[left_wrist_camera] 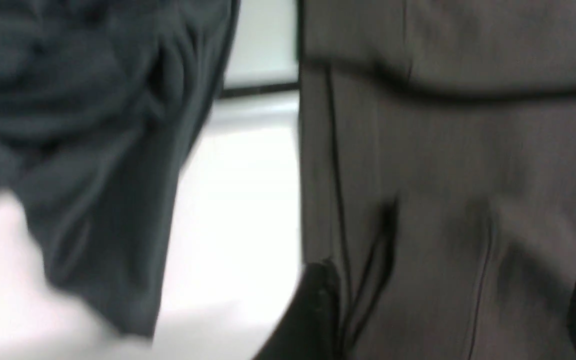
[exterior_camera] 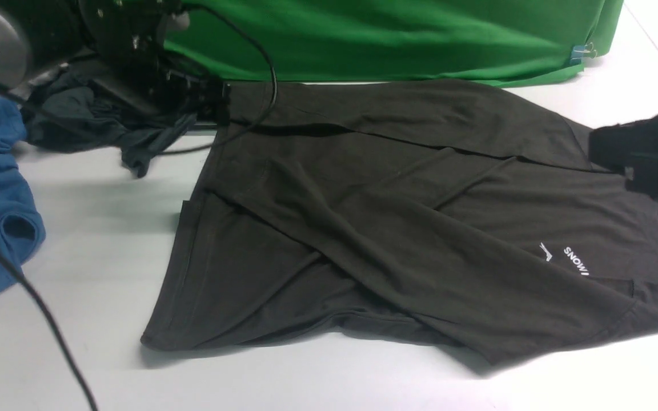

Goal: Fold a long-sleeved shirt on a white desktop.
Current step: 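Fold the left side of the black T-shirt inward over its body, then grab the top left corner of the dark shirt with the left gripper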

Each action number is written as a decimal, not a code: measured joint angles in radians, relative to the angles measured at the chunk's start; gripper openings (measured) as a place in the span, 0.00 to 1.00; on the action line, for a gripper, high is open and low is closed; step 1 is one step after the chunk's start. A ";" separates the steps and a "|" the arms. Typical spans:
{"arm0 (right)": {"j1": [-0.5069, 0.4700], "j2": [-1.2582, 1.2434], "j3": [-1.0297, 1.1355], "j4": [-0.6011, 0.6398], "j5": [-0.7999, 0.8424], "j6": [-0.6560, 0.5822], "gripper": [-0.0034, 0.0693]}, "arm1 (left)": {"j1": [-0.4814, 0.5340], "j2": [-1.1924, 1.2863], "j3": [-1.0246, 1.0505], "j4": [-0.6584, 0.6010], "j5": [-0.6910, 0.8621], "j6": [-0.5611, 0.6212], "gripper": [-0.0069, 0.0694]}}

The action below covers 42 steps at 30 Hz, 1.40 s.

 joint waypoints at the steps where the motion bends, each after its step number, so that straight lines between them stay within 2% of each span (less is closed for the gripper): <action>1: 0.000 0.013 0.000 0.007 -0.007 0.000 0.38 | 0.006 0.028 -0.045 -0.037 0.007 -0.020 0.98; 7: 0.000 0.064 -0.016 0.030 -0.012 0.015 0.38 | 0.050 0.170 -0.210 -0.218 0.070 -0.045 0.99; 11: 0.000 0.116 -0.077 0.052 -0.019 0.016 0.38 | 0.075 0.319 -0.356 -0.356 0.095 -0.060 0.96; 15: 0.000 0.144 -0.118 0.055 -0.023 0.016 0.38 | 0.079 0.396 -0.429 -0.432 0.081 -0.067 0.92; 22: 0.000 0.157 -0.143 0.056 -0.040 0.017 0.38 | 0.079 0.498 -0.481 -0.559 0.012 -0.070 0.80; 28: 0.000 0.160 -0.143 0.056 -0.040 0.017 0.38 | 0.080 0.500 -0.487 -0.564 0.049 -0.063 0.74; 34: 0.000 0.160 -0.143 0.056 -0.040 0.017 0.38 | 0.080 0.495 -0.488 -0.533 0.108 -0.074 0.73; 42: 0.000 0.160 -0.143 0.056 -0.040 0.012 0.38 | 0.080 0.495 -0.488 -0.530 0.084 -0.089 0.73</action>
